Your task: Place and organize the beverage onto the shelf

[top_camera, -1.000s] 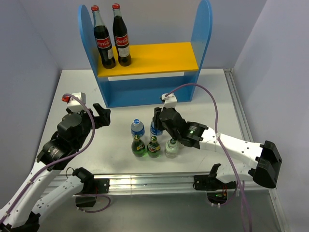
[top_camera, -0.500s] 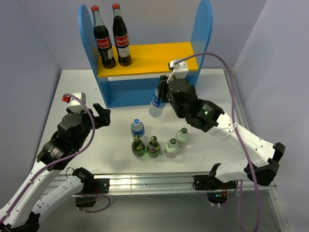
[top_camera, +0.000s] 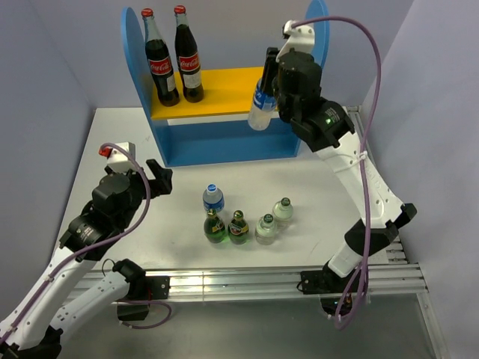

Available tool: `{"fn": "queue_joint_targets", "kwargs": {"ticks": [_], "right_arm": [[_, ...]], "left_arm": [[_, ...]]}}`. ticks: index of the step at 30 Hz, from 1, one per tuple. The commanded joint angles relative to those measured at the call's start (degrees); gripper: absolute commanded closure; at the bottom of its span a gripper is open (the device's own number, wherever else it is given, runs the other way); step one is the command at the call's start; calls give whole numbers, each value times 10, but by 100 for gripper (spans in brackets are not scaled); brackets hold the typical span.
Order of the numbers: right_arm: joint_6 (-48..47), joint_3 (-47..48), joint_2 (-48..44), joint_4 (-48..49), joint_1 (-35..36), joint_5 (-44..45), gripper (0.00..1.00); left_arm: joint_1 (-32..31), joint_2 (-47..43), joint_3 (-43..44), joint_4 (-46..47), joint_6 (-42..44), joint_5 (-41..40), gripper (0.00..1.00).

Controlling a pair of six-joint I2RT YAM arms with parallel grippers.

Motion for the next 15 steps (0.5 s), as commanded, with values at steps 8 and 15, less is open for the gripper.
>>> {"fn": "queue_joint_targets", "kwargs": {"ticks": [8, 15], "right_arm": [[-64, 169, 35, 103, -32, 28, 100], [-104, 210, 80, 129, -51, 43, 100]], "left_arm": [[-3, 14, -3, 9, 8, -2, 12], [-2, 17, -2, 8, 7, -2, 12]]}}
